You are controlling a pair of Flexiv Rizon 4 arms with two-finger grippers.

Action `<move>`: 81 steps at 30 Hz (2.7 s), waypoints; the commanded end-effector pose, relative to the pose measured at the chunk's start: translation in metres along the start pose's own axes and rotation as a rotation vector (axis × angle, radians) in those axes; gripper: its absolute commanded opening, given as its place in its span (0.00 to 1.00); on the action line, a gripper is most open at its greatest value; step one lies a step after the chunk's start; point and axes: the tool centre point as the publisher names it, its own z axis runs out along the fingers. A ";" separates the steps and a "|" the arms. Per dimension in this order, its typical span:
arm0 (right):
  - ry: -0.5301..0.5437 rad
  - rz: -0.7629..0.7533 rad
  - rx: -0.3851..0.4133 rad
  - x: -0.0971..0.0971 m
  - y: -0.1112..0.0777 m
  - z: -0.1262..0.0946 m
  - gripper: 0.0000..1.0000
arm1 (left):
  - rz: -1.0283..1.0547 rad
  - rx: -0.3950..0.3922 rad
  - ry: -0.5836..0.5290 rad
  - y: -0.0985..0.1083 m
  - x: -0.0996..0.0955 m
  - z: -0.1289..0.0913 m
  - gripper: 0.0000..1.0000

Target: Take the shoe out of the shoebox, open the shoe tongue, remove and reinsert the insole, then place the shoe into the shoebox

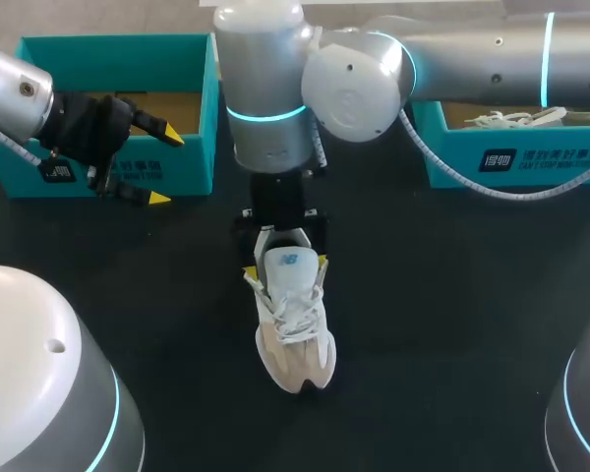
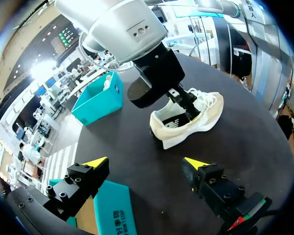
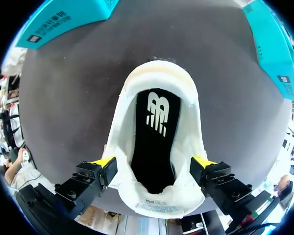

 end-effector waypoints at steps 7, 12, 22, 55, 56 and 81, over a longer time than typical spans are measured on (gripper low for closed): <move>0.019 0.023 0.008 -0.006 0.000 0.008 1.00 | 0.000 -0.003 0.001 0.000 0.001 0.000 1.00; 0.011 0.032 0.003 -0.010 0.003 0.006 1.00 | 0.000 -0.003 0.001 0.000 0.001 0.000 1.00; -0.012 0.032 0.003 -0.010 0.009 0.002 1.00 | 0.000 -0.003 0.001 0.000 0.001 0.000 1.00; -0.094 0.118 -0.030 0.001 -0.074 -0.048 0.35 | 0.000 -0.003 0.001 0.000 0.001 0.000 1.00; -0.092 0.120 -0.030 0.001 -0.075 -0.047 0.33 | 0.000 -0.003 0.001 0.000 0.001 0.000 1.00; -0.089 0.072 -0.075 -0.007 -0.030 -0.007 0.29 | 0.000 -0.003 0.001 0.000 0.001 0.000 1.00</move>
